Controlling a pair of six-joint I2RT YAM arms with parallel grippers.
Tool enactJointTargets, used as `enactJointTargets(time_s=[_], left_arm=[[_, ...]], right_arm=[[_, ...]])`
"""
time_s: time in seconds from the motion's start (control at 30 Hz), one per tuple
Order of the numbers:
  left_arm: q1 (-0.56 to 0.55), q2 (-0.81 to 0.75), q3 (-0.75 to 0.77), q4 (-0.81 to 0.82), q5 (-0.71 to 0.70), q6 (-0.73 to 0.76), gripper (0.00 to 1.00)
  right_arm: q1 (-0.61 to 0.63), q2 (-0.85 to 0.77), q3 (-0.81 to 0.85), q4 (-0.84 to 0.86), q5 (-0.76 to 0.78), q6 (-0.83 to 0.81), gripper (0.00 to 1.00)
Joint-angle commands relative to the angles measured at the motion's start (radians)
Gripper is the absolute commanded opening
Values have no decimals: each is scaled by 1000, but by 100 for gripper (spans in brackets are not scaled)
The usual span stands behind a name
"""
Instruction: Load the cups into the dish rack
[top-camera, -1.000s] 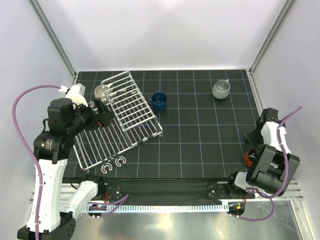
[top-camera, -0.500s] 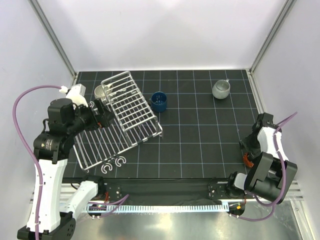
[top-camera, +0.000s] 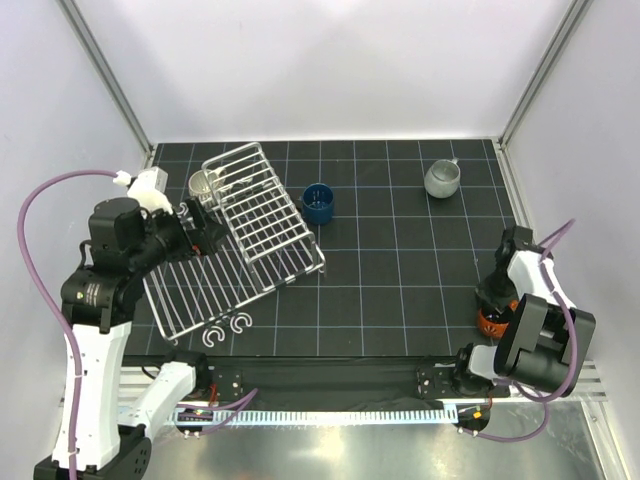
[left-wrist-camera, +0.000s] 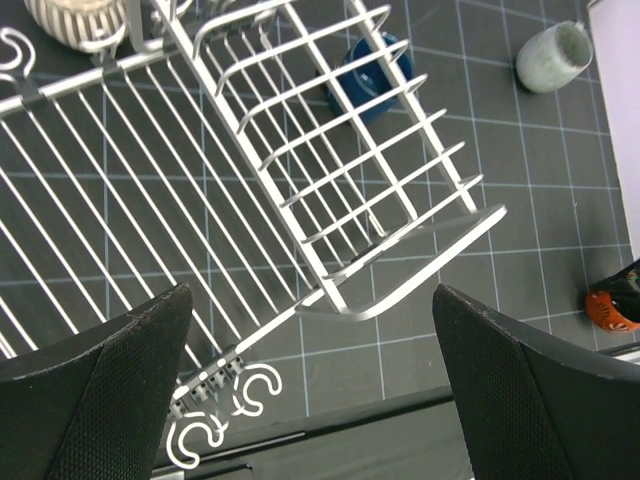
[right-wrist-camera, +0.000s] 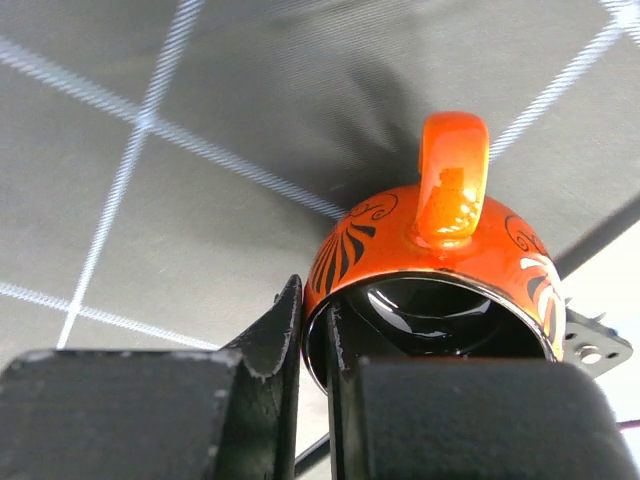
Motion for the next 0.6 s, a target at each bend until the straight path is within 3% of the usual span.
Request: enactJointTargets(time_s=[0.0, 0.07, 0.23, 0.43, 0.57], left_arm=[[-3, 1, 61, 2, 5, 30, 100], [-3, 5, 77, 0, 11, 29, 100], [-3, 25, 123, -15, 23, 17, 100], [-3, 56, 191, -26, 66, -43, 98], [-3, 85, 216, 40, 205, -140, 95]], right_arm=[[82, 23, 81, 17, -33, -38, 4], [166, 37, 151, -6, 10, -54, 4], [274, 23, 273, 3, -83, -102, 4], [421, -11, 368, 141, -487, -174, 4], [537, -15, 408, 271, -730, -144, 4]])
